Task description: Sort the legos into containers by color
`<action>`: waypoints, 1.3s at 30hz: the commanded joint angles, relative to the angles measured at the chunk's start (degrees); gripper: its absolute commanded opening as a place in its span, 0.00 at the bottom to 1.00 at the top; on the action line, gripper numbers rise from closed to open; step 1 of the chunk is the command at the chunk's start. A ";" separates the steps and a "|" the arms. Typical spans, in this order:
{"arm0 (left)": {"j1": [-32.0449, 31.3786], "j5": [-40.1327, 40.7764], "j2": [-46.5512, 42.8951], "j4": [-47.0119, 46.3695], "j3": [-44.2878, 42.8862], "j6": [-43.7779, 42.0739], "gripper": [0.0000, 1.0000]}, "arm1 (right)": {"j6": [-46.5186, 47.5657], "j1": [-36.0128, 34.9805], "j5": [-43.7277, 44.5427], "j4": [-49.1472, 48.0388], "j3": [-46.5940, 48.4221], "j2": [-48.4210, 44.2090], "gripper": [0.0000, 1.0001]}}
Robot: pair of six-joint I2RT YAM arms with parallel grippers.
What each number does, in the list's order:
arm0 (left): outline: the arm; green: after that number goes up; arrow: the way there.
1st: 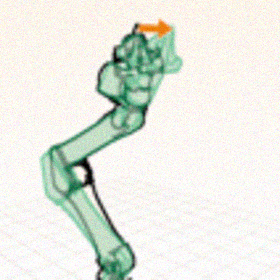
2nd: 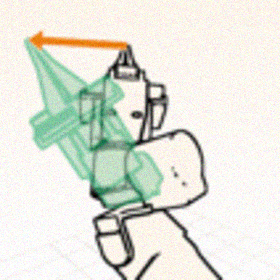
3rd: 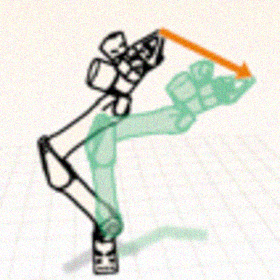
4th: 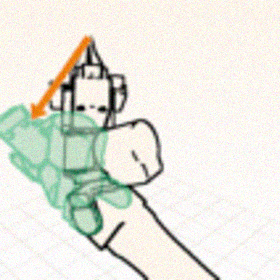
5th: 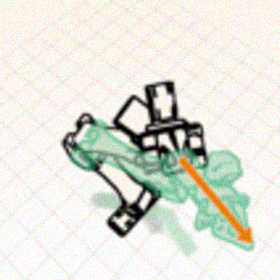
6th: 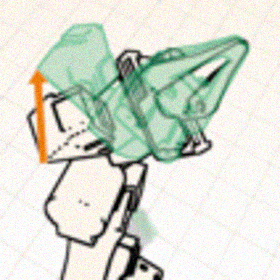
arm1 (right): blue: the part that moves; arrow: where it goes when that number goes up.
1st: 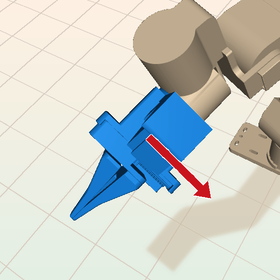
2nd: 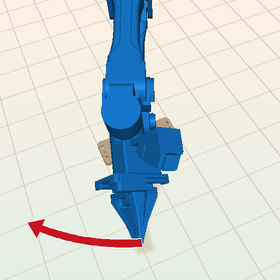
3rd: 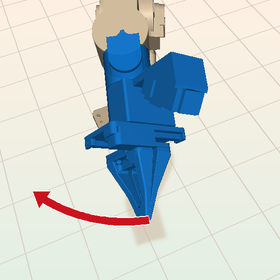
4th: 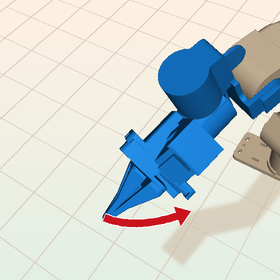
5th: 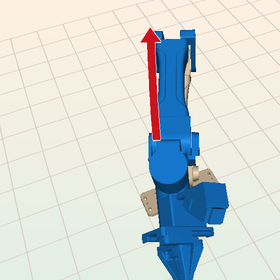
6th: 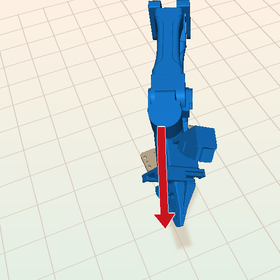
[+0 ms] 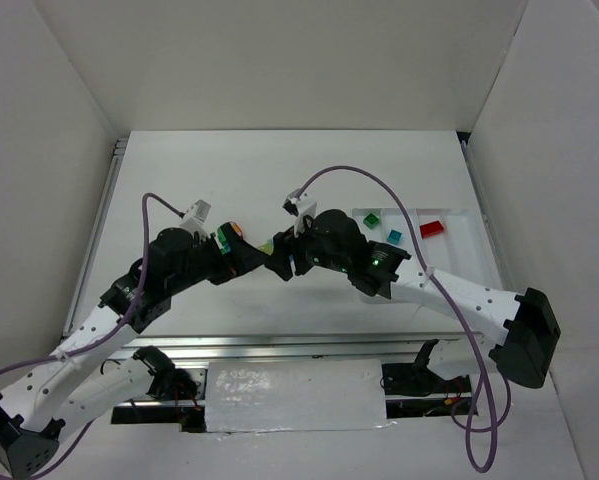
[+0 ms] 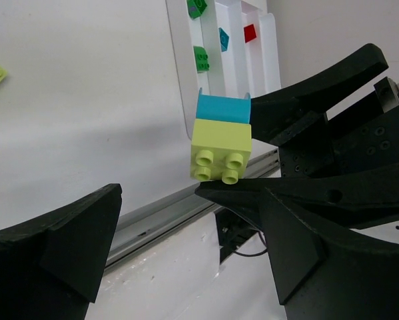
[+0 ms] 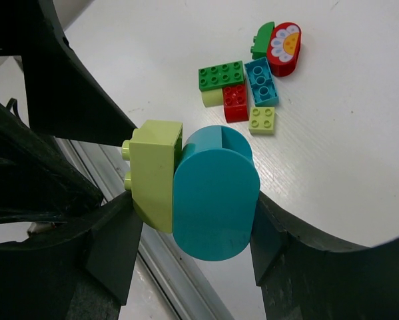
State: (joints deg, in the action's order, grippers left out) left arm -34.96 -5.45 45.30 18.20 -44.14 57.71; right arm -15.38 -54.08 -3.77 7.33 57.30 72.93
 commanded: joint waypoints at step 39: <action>0.42 -4.74 1.90 -8.35 -0.33 0.74 0.00 | -7.65 -3.40 4.04 -4.60 6.25 5.57 0.93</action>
State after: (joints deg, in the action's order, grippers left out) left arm -33.36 -4.05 46.78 12.58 -42.44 59.90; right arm -22.70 -57.28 -1.83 7.07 61.12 78.48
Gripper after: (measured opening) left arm 0.479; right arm 0.779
